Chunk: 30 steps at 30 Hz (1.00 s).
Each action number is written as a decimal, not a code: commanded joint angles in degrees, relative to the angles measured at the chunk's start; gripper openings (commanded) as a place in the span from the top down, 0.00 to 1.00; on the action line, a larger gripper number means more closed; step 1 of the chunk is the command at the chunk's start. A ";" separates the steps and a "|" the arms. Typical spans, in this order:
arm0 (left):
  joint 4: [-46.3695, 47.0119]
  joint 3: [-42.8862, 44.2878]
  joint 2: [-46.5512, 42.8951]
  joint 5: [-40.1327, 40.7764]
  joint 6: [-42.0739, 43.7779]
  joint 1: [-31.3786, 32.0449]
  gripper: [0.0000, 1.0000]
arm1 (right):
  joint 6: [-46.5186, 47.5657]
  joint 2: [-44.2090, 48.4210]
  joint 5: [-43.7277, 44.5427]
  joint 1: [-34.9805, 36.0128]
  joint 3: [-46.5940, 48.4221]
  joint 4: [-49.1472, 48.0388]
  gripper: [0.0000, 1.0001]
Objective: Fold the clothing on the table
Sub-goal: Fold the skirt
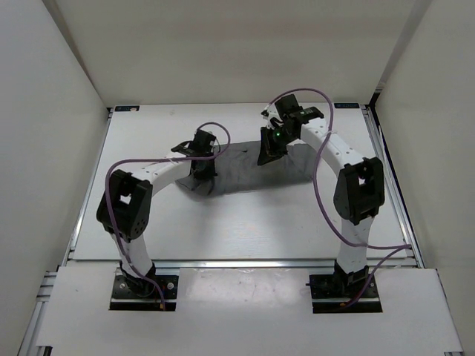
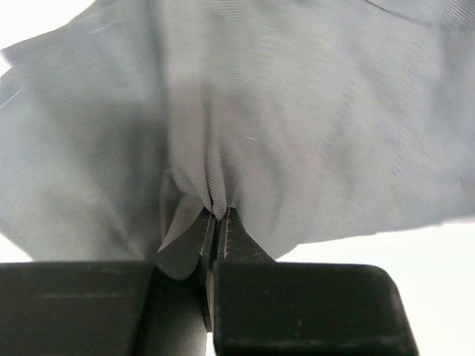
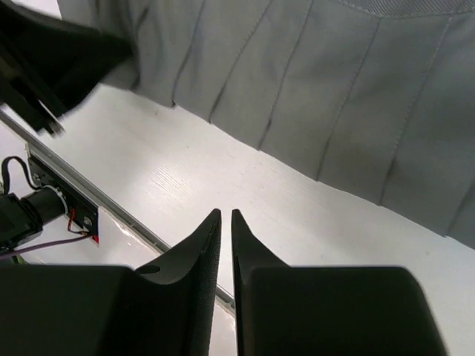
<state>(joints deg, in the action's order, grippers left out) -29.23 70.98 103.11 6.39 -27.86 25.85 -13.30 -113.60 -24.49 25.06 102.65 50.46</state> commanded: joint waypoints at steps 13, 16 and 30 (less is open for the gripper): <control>4.97 -16.13 -12.84 -2.70 -5.28 4.30 0.82 | -3.14 -9.44 -8.38 -1.95 12.66 -2.29 0.95; 6.55 -16.75 -15.56 -2.79 -5.10 3.25 0.44 | -2.44 -9.19 -8.20 -0.63 11.87 -1.77 0.95; 1.37 -21.83 -27.96 0.55 -6.42 -5.89 0.51 | -1.55 -6.55 -5.04 9.03 5.89 -0.72 0.54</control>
<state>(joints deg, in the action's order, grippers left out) -25.12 53.58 77.97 5.15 -33.74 22.13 -15.86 -123.48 -30.48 31.73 109.32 48.53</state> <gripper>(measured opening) 0.517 0.433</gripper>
